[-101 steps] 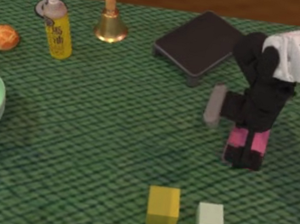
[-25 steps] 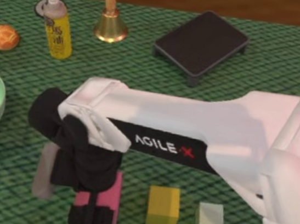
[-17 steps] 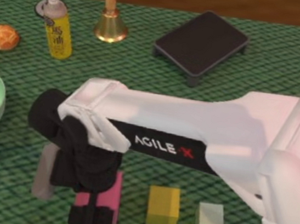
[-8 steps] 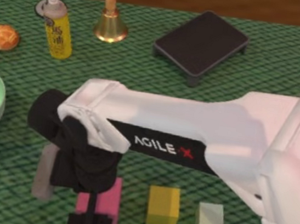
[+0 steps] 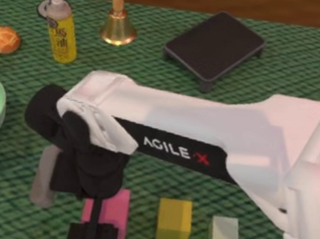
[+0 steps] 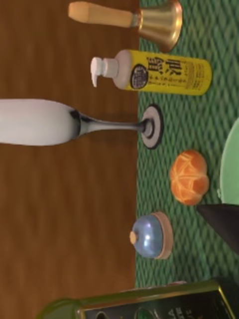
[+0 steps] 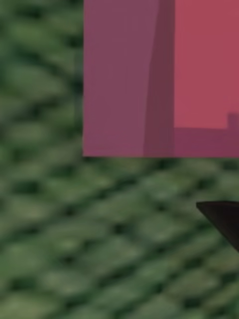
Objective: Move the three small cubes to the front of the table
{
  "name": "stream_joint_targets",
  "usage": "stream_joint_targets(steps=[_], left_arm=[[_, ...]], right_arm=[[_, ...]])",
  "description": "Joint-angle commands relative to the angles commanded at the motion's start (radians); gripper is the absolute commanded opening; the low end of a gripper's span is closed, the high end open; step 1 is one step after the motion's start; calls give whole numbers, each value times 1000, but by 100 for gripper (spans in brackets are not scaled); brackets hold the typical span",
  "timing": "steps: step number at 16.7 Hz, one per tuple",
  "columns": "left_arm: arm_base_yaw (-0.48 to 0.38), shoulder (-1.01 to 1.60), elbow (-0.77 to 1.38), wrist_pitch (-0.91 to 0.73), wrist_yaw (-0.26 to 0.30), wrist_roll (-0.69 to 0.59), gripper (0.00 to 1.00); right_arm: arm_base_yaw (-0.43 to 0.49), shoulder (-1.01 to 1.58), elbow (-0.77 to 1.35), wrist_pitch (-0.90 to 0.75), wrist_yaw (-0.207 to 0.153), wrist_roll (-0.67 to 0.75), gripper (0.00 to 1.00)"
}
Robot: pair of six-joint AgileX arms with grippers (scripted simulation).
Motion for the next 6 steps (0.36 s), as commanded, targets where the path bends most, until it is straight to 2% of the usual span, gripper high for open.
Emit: stream_joint_targets(steps=[3, 6], left_arm=[[0, 0, 0, 0, 0, 0, 100], [0, 0, 0, 0, 0, 0, 100]], right_arm=[[5, -22, 90, -125, -1, -2, 100], [5, -37, 129, -167, 0, -2, 100]])
